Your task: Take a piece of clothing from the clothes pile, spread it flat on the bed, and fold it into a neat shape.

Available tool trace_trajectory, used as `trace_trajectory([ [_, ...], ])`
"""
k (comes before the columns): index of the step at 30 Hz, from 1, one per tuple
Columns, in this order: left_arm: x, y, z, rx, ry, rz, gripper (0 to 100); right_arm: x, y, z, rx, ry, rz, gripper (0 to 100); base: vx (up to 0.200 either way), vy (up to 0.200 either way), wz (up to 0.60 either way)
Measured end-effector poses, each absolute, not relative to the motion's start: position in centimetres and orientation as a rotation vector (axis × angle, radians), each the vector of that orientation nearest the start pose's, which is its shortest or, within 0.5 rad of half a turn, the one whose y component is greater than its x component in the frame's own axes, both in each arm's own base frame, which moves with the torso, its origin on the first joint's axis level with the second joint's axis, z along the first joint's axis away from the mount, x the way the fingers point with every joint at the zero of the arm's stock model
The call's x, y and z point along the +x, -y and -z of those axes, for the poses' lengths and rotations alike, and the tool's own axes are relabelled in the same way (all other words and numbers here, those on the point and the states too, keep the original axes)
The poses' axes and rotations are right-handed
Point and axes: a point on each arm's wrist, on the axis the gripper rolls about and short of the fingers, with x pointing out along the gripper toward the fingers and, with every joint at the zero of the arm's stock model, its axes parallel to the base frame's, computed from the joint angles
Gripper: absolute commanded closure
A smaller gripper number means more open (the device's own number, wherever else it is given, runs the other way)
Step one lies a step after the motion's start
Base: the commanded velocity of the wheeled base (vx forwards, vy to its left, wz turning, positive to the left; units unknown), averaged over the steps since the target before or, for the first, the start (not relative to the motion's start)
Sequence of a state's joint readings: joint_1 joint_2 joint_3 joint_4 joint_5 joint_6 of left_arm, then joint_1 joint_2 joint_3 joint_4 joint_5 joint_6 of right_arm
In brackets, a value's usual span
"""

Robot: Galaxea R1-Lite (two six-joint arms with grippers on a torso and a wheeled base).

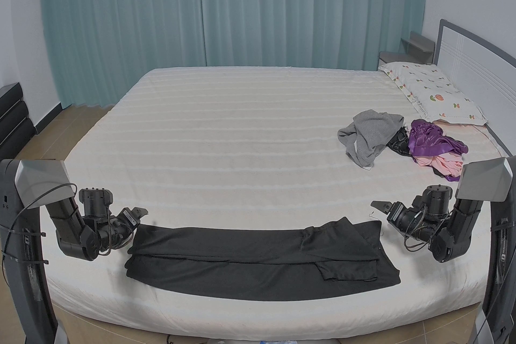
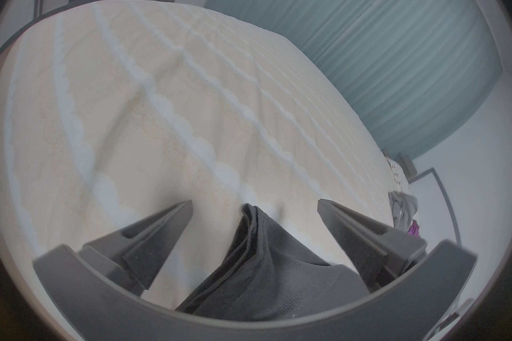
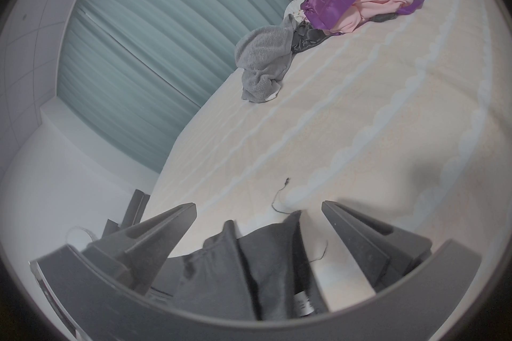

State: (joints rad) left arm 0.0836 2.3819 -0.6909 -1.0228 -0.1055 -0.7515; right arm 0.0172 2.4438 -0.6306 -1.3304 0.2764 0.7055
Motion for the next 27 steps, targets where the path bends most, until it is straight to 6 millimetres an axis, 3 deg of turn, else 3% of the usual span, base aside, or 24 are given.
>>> trace_trajectory([
  [7, 32.8, -2.8, 2.1, -0.850, -0.649, -0.262, 0, 33.6, -2.0, 1.9, 0.769, -0.552, -0.099, 0, 0.000, 0.000, 0.00],
  [15, 28.8, -0.2, 0.8, -0.931, -0.723, -0.276, 0, 30.0, -3.6, 0.1, 0.881, -0.590, -0.014, 0, 0.000, 0.000, 0.00],
  [27, 27.4, 0.9, 0.9, -0.909, -0.731, -0.334, 0, 28.6, -4.2, 0.8, 0.961, -0.635, 0.042, 0, 0.000, 0.000, 0.00],
])
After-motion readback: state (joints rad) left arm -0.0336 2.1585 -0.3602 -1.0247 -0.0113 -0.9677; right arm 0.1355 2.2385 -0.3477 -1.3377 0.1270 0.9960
